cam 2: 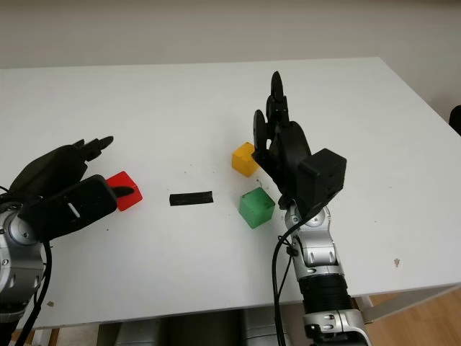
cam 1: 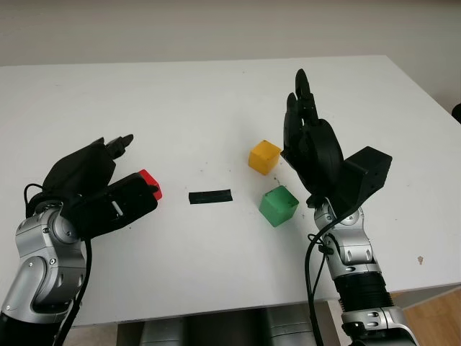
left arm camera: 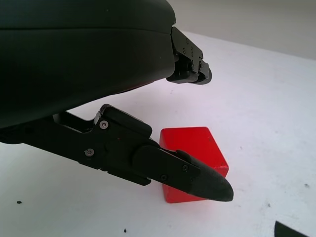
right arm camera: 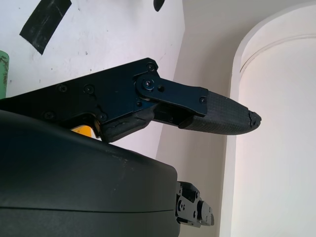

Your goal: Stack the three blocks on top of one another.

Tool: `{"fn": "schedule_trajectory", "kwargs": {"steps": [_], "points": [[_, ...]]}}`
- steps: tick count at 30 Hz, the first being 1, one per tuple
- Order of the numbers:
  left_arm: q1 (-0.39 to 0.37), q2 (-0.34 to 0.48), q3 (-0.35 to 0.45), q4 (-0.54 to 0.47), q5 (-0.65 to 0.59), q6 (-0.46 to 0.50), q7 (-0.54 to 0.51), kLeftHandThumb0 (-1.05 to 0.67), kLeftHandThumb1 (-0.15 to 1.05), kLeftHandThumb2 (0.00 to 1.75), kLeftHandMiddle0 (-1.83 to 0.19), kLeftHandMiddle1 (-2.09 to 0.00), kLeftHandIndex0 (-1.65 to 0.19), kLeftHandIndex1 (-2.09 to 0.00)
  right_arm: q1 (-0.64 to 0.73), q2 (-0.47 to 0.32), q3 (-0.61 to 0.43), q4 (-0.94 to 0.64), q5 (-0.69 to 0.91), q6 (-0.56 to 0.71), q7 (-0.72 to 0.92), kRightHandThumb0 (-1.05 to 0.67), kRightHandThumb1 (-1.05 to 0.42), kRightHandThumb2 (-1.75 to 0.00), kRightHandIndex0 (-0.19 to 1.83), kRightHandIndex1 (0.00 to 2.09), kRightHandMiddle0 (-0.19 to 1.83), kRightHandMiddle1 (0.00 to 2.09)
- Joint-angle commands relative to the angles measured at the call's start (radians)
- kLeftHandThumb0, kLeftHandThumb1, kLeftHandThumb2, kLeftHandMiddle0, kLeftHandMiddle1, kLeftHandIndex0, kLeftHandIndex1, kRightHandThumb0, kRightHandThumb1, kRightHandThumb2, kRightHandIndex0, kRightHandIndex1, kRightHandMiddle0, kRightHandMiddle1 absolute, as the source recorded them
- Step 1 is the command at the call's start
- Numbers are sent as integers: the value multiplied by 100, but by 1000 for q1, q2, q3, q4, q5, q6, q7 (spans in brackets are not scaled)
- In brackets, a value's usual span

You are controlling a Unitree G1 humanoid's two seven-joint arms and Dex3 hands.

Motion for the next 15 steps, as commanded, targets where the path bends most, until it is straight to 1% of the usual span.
{"fn": "schedule_trajectory", "kwargs": {"steps": [1, 7, 15], "points": [[-28, 23, -9, 15, -2, -10, -14, -84, 95, 4, 0, -3, -19, -6, -19, 5, -1, 6, 3, 1, -1, -80, -105, -71, -19, 0, -19, 0], [-43, 22, -24, 70, -23, -32, -13, -86, 93, 4, 3, -4, -13, -4, -22, 8, -2, 13, 3, 3, -2, -80, -105, -71, -19, 0, -19, 0], [-50, 5, -73, 111, 28, -30, 47, -78, 91, 5, 1, -6, -13, -5, -17, 9, -2, 12, 4, -2, 2, -79, -105, -71, -19, 0, -19, 0]]}}
